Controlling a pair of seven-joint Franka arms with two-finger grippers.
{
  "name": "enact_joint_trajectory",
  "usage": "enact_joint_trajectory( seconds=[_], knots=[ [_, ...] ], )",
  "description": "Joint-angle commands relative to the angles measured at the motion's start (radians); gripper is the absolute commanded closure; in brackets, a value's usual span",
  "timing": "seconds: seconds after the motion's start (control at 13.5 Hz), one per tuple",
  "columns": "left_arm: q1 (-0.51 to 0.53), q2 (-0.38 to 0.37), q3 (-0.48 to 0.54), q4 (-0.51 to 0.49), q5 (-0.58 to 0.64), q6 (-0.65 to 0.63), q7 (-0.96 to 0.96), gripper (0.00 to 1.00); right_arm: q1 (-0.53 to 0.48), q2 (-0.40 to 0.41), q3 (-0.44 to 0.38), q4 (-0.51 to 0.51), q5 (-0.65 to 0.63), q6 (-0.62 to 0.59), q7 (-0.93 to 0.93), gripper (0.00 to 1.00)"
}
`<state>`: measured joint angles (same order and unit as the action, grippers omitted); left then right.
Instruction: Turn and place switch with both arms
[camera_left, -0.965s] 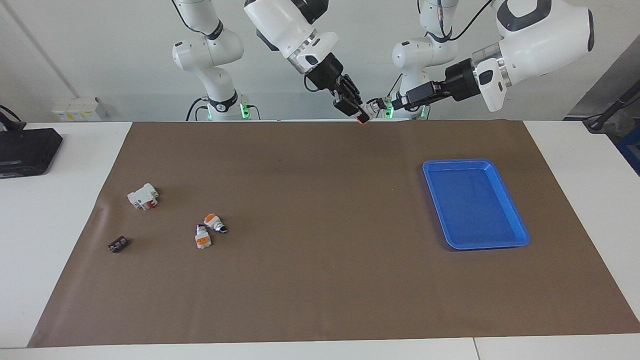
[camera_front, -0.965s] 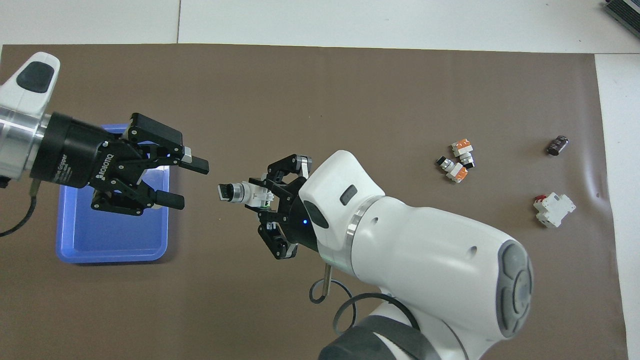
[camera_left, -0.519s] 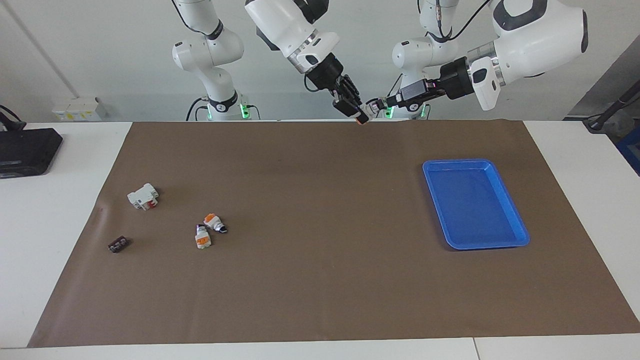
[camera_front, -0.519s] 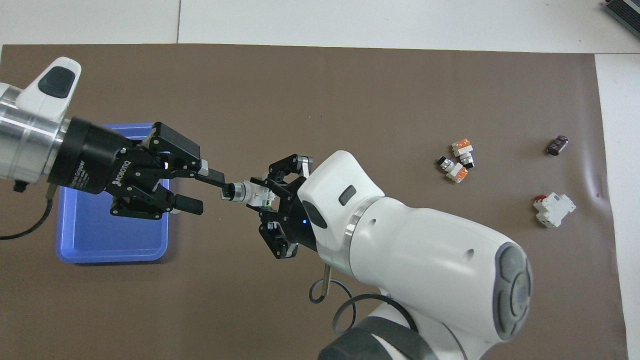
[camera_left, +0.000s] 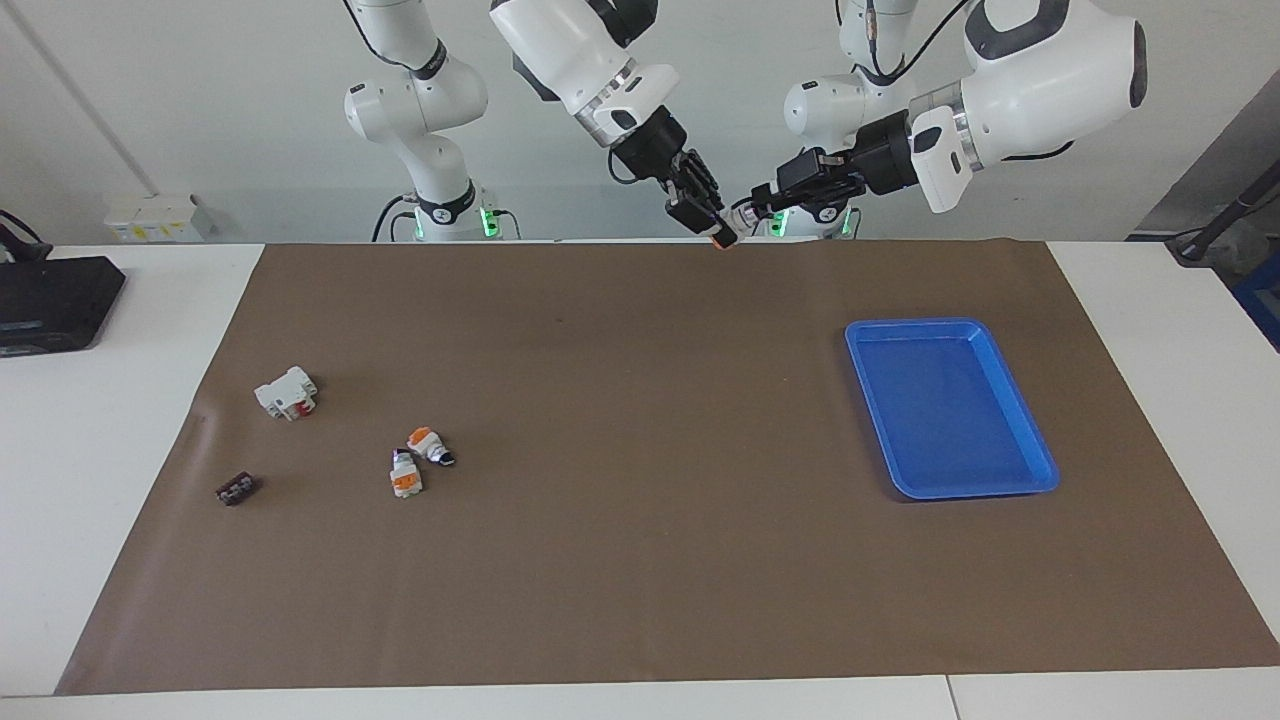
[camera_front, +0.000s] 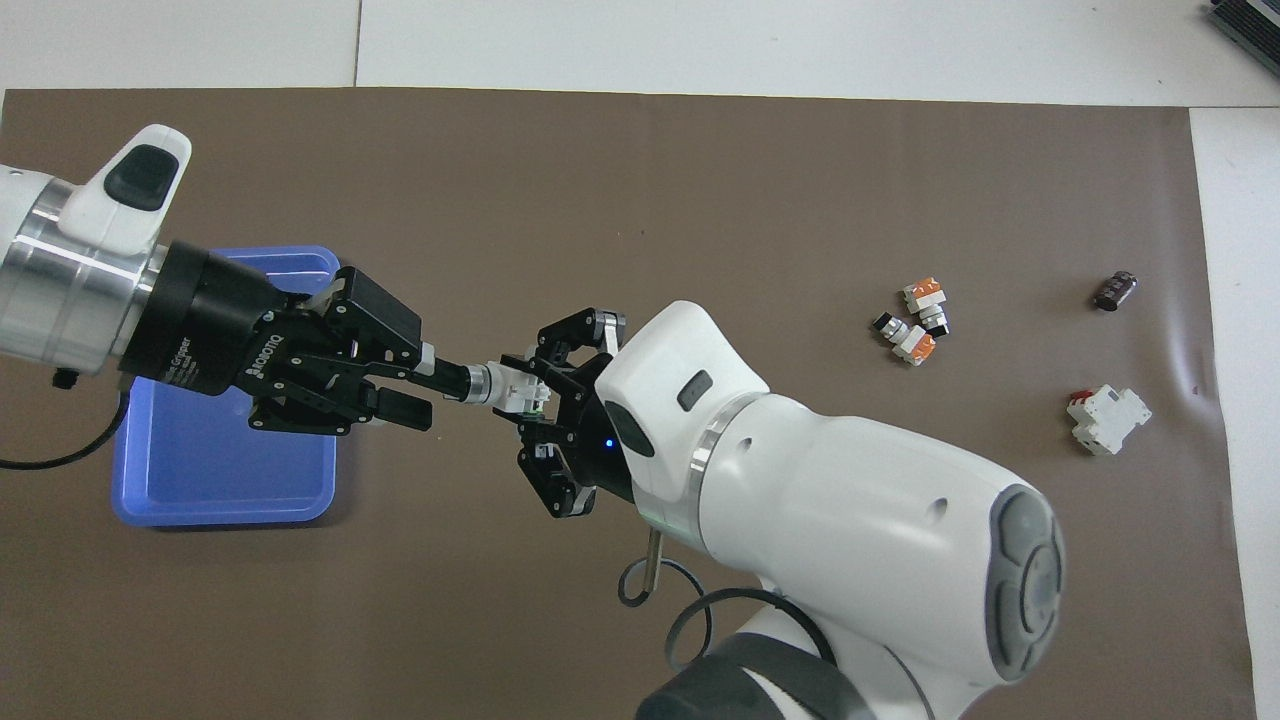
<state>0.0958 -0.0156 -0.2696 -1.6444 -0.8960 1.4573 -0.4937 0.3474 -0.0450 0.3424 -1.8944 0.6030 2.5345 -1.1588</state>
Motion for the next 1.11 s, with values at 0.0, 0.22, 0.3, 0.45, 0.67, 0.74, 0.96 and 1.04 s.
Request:
enact_joint_trajectory(
  seconds=[0.0,0.22,0.3,0.45,0.67,0.74,0.96,1.04],
  knots=[
    [-0.004,-0.014,0.007,-0.025,-0.023,-0.002,0.050,0.63,0.002,0.002,0.004,0.001,-0.020,0.017,0.036,1.00],
    [-0.005,-0.014,0.007,-0.025,-0.024,0.004,0.061,0.68,0.002,0.002,0.004,0.001,-0.020,0.020,0.036,1.00],
    [-0.005,-0.014,0.007,-0.026,-0.024,0.017,0.061,0.69,0.004,0.002,0.004,0.001,-0.020,0.032,0.036,1.00],
    [-0.021,-0.014,0.007,-0.031,-0.029,0.026,0.061,0.72,0.004,0.002,0.004,0.001,-0.020,0.035,0.040,1.00],
    [-0.024,-0.014,0.007,-0.031,-0.037,0.040,0.061,0.79,0.004,0.004,0.004,0.001,-0.020,0.036,0.047,1.00],
    [-0.024,-0.014,0.007,-0.031,-0.043,0.040,0.061,0.84,0.004,0.004,0.004,0.000,-0.020,0.038,0.047,1.00],
    [-0.024,-0.014,0.007,-0.031,-0.043,0.046,0.063,0.90,0.004,0.002,0.004,0.000,-0.020,0.038,0.047,1.00],
    [-0.025,-0.014,0.007,-0.032,-0.043,0.052,0.063,0.95,0.004,0.002,0.004,0.000,-0.020,0.038,0.047,1.00]
  ],
)
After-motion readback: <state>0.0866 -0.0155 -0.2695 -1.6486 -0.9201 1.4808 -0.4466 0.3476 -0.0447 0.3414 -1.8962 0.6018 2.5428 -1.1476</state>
